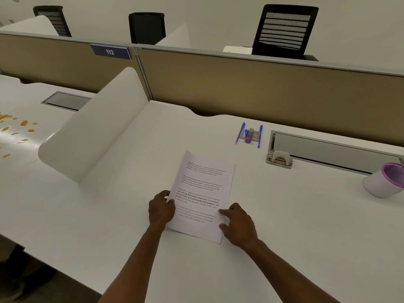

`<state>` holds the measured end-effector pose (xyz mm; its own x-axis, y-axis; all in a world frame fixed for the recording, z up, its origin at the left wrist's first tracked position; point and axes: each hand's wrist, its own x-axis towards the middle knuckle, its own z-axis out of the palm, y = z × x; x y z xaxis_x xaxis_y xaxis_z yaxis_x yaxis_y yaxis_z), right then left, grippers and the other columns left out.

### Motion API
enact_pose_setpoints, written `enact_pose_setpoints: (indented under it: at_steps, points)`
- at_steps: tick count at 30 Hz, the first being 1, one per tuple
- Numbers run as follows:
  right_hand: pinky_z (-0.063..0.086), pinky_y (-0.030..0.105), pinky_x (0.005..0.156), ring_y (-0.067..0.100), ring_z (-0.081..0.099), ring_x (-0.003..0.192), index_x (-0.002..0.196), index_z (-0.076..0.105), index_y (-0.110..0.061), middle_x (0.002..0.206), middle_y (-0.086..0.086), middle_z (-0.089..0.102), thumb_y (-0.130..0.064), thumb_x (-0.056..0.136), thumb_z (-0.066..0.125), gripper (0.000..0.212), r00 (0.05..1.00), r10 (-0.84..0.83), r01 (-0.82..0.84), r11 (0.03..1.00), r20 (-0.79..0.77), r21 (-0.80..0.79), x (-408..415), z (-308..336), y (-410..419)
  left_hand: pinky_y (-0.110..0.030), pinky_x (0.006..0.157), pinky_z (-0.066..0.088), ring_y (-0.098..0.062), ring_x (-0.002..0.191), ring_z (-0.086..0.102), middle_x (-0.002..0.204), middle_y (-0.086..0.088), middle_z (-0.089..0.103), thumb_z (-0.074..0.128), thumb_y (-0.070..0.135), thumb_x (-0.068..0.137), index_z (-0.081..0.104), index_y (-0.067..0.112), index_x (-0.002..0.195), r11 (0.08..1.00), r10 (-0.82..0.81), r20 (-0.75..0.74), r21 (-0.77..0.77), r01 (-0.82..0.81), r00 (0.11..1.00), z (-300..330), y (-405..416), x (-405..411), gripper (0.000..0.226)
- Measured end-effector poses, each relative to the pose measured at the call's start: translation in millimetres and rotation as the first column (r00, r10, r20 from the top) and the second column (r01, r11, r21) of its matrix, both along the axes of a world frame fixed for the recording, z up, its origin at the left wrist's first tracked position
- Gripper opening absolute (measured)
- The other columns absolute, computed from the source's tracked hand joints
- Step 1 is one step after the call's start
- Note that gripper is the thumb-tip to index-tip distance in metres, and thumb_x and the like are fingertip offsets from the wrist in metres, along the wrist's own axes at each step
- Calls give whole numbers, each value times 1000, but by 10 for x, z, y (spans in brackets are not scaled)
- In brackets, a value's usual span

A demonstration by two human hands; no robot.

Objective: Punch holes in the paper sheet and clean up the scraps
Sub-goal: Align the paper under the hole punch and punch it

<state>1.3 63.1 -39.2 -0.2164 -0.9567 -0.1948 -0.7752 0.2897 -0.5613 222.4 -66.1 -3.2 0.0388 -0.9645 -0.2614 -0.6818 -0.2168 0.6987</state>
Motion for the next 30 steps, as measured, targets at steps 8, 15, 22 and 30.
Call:
enact_pose_setpoints:
  at_steps: [8, 15, 22, 30]
  points:
    - [52, 29, 71, 7, 58, 66, 115, 66, -23, 88, -5, 62, -31, 82, 76, 35, 956, -226, 265, 937, 184, -226, -480, 328, -137, -39, 87, 53, -32, 97, 67, 113, -14, 69, 64, 8, 91, 65, 13, 111, 977, 98, -368, 210, -20, 924, -63, -118, 57, 21]
    - [50, 33, 88, 17, 62, 101, 126, 62, -17, 117, 5, 65, -40, 86, 71, 46, 913, -353, 401, 870, 206, -287, -1215, 710, -594, -42, 87, 56, -30, 95, 70, 108, -10, 73, 63, 12, 93, 66, 13, 115, 941, -20, -405, 300, 154, 914, -59, -160, -146, 23]
    - [46, 34, 100, 21, 58, 119, 143, 45, -20, 132, 6, 60, -52, 87, 65, 67, 983, -140, 127, 986, 117, 110, -1747, 847, -906, -38, 80, 59, -28, 88, 73, 97, -10, 76, 67, 13, 91, 70, 14, 106, 830, -312, -483, 281, 483, 818, 77, -275, -535, 16]
    - [56, 40, 85, 24, 71, 92, 98, 69, -16, 100, 5, 73, -31, 90, 67, 18, 865, -241, 141, 958, 439, 249, -1995, 640, -553, -40, 79, 60, -31, 90, 74, 99, -11, 76, 71, 22, 88, 70, 14, 105, 708, -411, -503, 349, 614, 761, 125, -410, -873, 20]
